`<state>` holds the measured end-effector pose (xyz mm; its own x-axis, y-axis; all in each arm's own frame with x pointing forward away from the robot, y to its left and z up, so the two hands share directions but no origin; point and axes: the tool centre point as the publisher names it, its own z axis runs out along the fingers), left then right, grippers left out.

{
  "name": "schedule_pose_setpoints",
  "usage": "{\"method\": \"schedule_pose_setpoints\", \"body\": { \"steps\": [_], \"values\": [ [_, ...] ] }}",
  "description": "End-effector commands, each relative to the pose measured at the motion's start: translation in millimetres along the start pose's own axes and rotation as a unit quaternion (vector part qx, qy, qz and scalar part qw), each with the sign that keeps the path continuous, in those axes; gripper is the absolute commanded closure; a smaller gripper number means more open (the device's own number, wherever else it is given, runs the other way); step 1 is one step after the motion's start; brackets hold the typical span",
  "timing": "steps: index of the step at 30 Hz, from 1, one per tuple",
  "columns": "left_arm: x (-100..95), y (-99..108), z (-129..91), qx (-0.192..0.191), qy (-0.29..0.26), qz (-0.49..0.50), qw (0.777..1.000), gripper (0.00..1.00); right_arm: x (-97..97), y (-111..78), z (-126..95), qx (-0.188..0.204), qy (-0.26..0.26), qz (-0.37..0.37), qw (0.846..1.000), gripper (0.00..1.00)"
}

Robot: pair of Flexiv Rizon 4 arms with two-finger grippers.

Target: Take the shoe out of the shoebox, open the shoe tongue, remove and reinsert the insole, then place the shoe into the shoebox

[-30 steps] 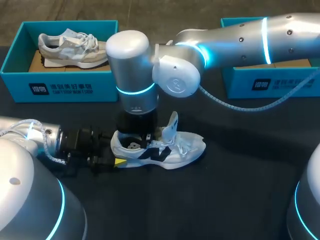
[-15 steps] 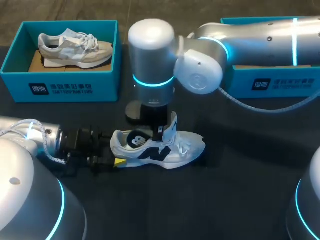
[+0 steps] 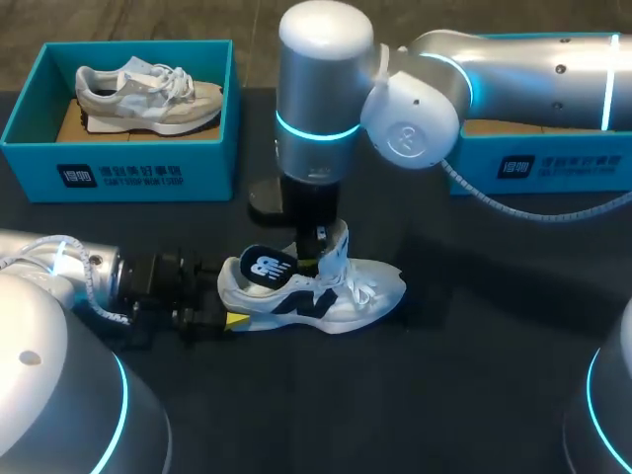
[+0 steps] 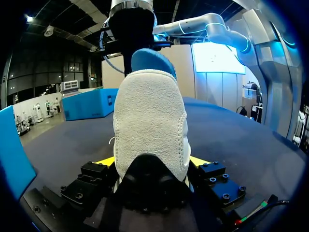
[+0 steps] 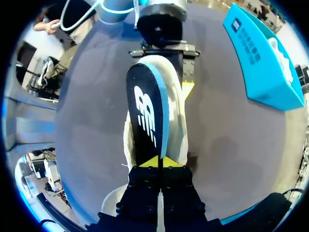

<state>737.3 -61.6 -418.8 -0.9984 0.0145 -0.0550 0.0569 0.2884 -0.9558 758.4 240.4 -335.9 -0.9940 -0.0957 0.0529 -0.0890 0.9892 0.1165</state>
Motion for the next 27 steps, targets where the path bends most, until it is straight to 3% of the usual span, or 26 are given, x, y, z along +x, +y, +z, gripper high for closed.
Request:
{"method": "schedule_pose_setpoints", "body": {
  "steps": [1, 14, 22, 23, 24, 27],
  "values": [
    [0.9, 4, -1, 0.0, 0.0, 0.001, 1.0, 1.0, -5.6, 12.1, -2, -0.003, 0.012, -0.016, 1.0, 1.0],
    [0.9, 4, -1, 0.0, 0.0, 0.001, 1.0, 1.0, -19.0, 47.5, -21, -0.036, 0.031, -0.066, 0.997, 1.0],
    [0.9, 4, -1, 0.0, 0.0, 0.001, 1.0, 1.0, -20.0, 52.0, -20, -0.052, 0.051, -0.065, 0.995, 1.0],
    [0.9, 4, -1, 0.0, 0.0, 0.001, 1.0, 1.0, -19.3, 52.3, -20, -0.057, 0.054, -0.061, 0.995, 0.92],
    [0.9, 4, -1, 0.0, 0.0, 0.001, 1.0, 1.0, -18.3, 52.4, -20, -0.058, 0.056, -0.056, 0.995, 0.72],
    [0.9, 4, -1, 0.0, 0.0, 0.001, 1.0, 1.0, -15.2, 52.2, -20, -0.066, 0.065, -0.046, 0.995, 0.6]
  ]
}}
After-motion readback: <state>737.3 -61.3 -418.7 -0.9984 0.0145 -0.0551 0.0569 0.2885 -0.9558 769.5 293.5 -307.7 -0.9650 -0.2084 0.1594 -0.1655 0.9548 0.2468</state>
